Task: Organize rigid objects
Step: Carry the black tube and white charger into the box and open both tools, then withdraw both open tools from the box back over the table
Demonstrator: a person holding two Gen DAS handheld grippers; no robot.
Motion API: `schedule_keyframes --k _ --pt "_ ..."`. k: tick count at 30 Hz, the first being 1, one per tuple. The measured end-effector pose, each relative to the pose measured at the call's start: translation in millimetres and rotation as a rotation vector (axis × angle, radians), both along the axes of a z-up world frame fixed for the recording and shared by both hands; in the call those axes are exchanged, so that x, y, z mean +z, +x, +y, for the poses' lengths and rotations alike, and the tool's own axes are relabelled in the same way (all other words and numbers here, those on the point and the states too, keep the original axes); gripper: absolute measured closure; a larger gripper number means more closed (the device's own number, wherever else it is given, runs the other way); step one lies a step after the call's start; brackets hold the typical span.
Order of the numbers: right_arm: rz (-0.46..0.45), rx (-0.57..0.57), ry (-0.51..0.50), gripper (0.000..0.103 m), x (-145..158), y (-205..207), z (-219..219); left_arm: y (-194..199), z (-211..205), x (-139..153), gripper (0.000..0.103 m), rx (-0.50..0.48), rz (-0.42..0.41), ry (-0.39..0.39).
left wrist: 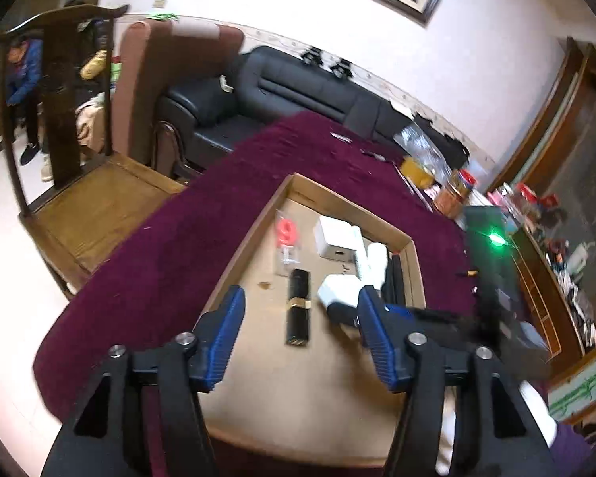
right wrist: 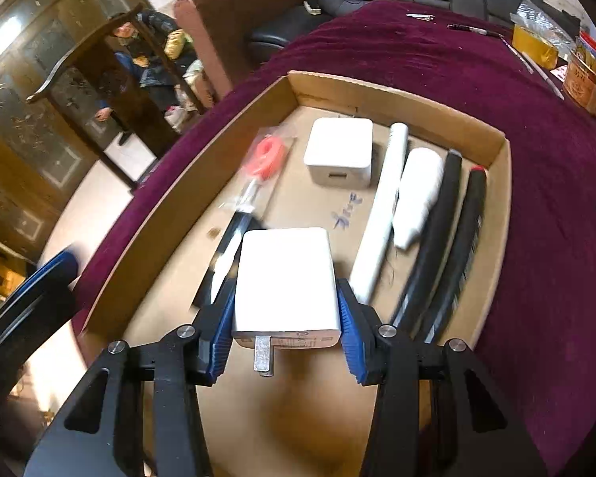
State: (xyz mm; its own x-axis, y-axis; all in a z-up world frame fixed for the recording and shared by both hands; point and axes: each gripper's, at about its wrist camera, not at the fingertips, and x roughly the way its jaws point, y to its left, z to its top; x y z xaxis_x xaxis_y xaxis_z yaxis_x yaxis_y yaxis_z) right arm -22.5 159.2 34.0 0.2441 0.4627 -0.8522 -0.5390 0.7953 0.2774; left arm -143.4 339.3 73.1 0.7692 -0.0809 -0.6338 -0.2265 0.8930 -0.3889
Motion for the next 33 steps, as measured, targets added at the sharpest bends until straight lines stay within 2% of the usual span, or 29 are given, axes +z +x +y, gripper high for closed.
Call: schedule_keyframes --k 3,7,11,15,20,24,27,31,33 --pt "-0.001 -0.021 0.013 0.055 -1 8 1 -5 8 -3 0.048 0.009 0.008 -0.038" --pt "0.006 -0.048 0.105 0.055 12 6 -16 -6 11 -9 0.045 0.017 0.025 -0.049" --pt "-0.060 -0.078 0.142 0.055 32 -2 -54 -7 5 -11 0.045 -0.006 0.029 -0.064" --pt "-0.115 -0.151 0.149 0.055 43 -5 -114 -11 -17 -4 0.045 -0.054 0.006 -0.035" --pt "-0.148 -0.338 0.100 0.055 48 4 -227 -14 -66 9 0.045 -0.200 -0.023 -0.014" --pt "-0.122 -0.540 0.125 0.055 52 24 -331 -15 -110 14 0.045 -0.313 -0.046 0.008" --pt "-0.068 -0.613 0.163 0.055 45 41 -375 -10 -139 12 0.045 -0.371 -0.025 0.006" --pt "-0.067 -0.583 0.128 0.055 38 64 -375 -10 -166 15 0.045 -0.406 -0.003 0.034" --pt "-0.090 -0.557 0.017 0.056 31 81 -361 -13 -171 18 0.045 -0.406 0.000 0.049"
